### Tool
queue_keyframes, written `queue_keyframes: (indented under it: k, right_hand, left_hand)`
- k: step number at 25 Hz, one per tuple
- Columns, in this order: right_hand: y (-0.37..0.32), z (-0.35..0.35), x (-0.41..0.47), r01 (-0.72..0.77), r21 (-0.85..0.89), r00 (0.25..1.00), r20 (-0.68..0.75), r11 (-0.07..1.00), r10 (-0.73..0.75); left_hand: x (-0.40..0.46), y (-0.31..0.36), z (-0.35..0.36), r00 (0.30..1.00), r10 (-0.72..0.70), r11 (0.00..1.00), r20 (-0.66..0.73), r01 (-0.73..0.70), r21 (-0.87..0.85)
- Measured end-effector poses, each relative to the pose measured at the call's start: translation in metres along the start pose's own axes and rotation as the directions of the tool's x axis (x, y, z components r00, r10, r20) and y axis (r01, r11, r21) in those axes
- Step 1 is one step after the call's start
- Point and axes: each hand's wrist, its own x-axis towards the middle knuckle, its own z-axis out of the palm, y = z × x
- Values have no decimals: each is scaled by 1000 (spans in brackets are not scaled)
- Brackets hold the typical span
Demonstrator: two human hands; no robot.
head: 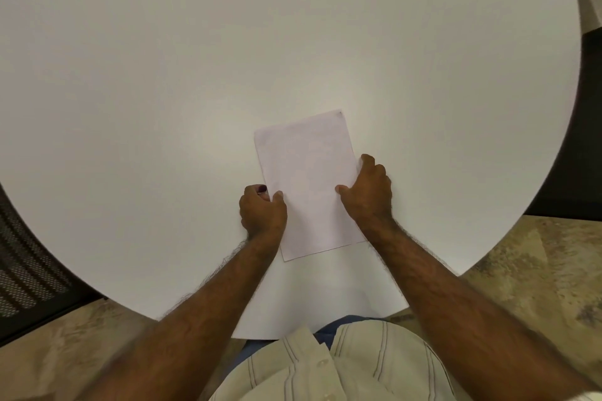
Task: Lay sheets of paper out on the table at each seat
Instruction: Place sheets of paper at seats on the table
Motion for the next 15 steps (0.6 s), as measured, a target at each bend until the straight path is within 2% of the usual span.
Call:
queue_keyframes:
  k: [4, 7, 15]
  right_hand:
    - [-1, 2, -1, 25, 126, 1000, -5, 992, -25]
    - [-2, 5, -6, 61, 156, 997, -48, 986, -55]
    - [0, -12, -13, -6, 218, 999, -42, 976, 16]
  left_hand:
    - [-2, -2, -1, 999, 41, 998, -12, -42, -56]
    - [-2, 0, -2, 999, 54, 996, -4, -54, -67]
    - [-5, 11, -22, 995, 101, 994, -28, -102, -26]
